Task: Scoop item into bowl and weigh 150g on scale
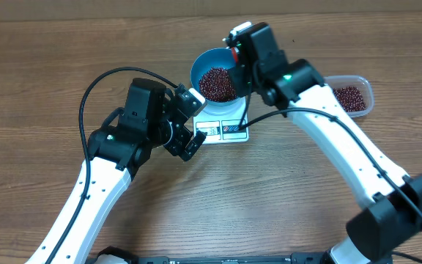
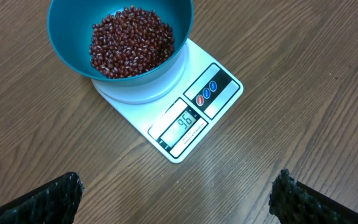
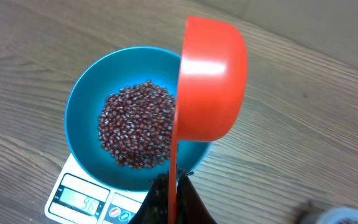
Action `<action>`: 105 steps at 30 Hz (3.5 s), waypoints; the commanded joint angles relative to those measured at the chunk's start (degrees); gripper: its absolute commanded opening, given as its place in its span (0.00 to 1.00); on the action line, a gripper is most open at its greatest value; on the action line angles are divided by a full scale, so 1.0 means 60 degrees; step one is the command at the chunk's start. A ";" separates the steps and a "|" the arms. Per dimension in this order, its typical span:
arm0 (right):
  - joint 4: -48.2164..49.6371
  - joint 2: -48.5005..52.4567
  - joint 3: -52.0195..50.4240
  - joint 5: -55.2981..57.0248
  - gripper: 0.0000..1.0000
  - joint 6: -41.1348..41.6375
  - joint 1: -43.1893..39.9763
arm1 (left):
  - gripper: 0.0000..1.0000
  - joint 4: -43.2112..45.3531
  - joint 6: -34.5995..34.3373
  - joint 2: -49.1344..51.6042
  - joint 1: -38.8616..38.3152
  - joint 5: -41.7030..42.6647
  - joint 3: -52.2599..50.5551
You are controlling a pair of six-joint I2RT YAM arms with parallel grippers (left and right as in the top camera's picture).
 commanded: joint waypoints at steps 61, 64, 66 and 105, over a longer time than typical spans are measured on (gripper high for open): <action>-0.3242 0.2790 -0.0393 -0.5428 0.04 -0.2994 -0.6400 | 0.99 0.0033 -0.0091 0.0036 -0.0066 0.0044 -0.0022; -0.3326 0.2790 -0.0393 -0.5606 0.04 -0.2965 -0.6430 | 1.00 0.0033 -0.0091 0.0036 -0.0066 0.0044 -0.0022; -0.3377 0.2790 -0.0393 -0.5887 0.04 -0.2954 -0.6495 | 1.00 0.0033 -0.0091 0.0036 -0.0066 0.0044 -0.0022; -0.5574 0.2790 -0.0393 -1.1176 0.04 -0.4965 -1.0371 | 1.00 0.0033 -0.0091 0.0036 -0.0066 0.0044 -0.0022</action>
